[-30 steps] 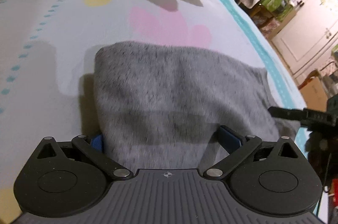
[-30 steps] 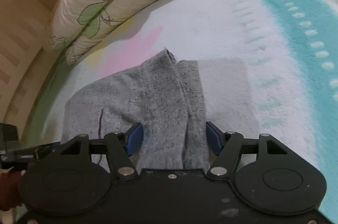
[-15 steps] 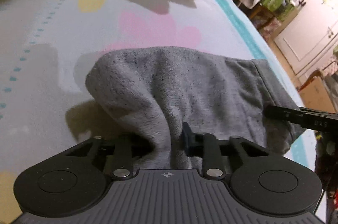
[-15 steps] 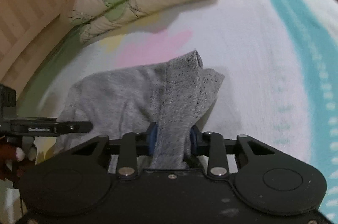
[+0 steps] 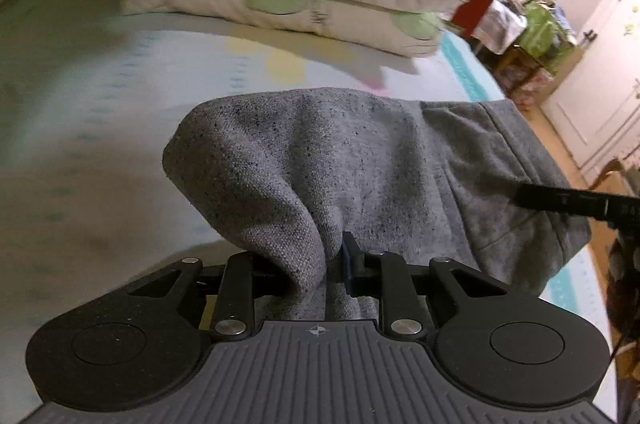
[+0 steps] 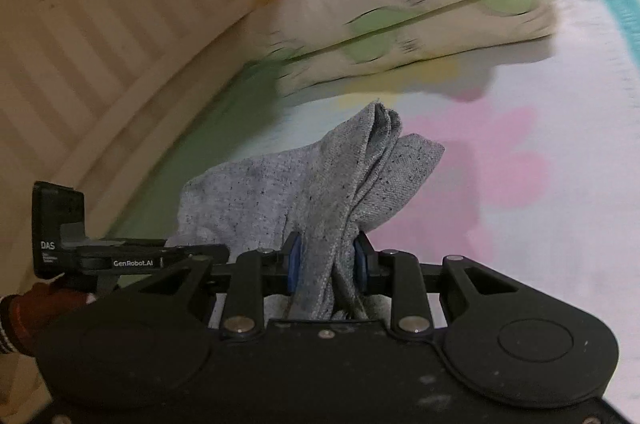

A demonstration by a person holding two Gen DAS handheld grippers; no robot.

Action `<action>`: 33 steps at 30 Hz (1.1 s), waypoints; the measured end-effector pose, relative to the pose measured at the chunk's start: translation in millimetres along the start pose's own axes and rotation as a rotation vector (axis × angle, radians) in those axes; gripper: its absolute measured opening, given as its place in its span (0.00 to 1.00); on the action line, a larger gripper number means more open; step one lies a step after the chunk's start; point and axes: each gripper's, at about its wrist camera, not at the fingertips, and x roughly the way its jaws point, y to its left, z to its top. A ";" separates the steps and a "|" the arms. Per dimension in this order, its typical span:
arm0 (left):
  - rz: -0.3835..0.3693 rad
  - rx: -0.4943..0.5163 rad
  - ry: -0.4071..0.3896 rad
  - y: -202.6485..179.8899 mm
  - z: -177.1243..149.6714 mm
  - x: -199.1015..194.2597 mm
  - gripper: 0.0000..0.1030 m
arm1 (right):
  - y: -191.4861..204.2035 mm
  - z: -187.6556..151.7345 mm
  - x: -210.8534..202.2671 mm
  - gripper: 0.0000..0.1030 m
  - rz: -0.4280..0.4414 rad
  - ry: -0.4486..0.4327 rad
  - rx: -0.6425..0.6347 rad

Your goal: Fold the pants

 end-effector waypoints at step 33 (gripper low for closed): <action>0.371 -0.052 -0.042 72.7 6.0 101.3 0.41 | 23.9 -3.4 186.2 0.36 -0.297 0.070 -0.320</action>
